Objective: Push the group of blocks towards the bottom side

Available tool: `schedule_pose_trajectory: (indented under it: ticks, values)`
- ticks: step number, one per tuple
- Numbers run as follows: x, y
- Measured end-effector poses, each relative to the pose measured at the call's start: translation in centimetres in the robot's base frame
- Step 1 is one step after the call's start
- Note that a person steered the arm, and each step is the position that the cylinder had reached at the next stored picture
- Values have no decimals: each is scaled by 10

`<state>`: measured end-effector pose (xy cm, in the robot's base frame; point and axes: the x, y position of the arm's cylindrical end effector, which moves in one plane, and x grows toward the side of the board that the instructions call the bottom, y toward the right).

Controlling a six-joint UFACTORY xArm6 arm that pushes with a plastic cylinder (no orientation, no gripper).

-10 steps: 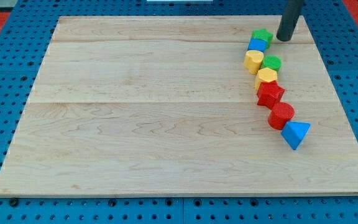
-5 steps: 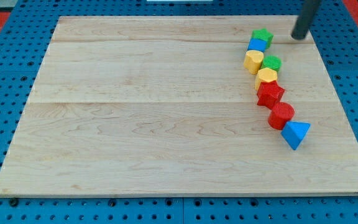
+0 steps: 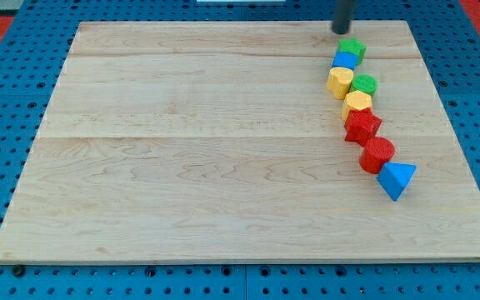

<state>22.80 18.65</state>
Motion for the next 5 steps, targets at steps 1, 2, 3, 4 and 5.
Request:
schedule_pose_trajectory:
  ticks: [1,2,3,4,5]
  values:
    - [61,-34]
    - [130,-50]
    - [122,-85]
    - [97,-54]
    - [132,36]
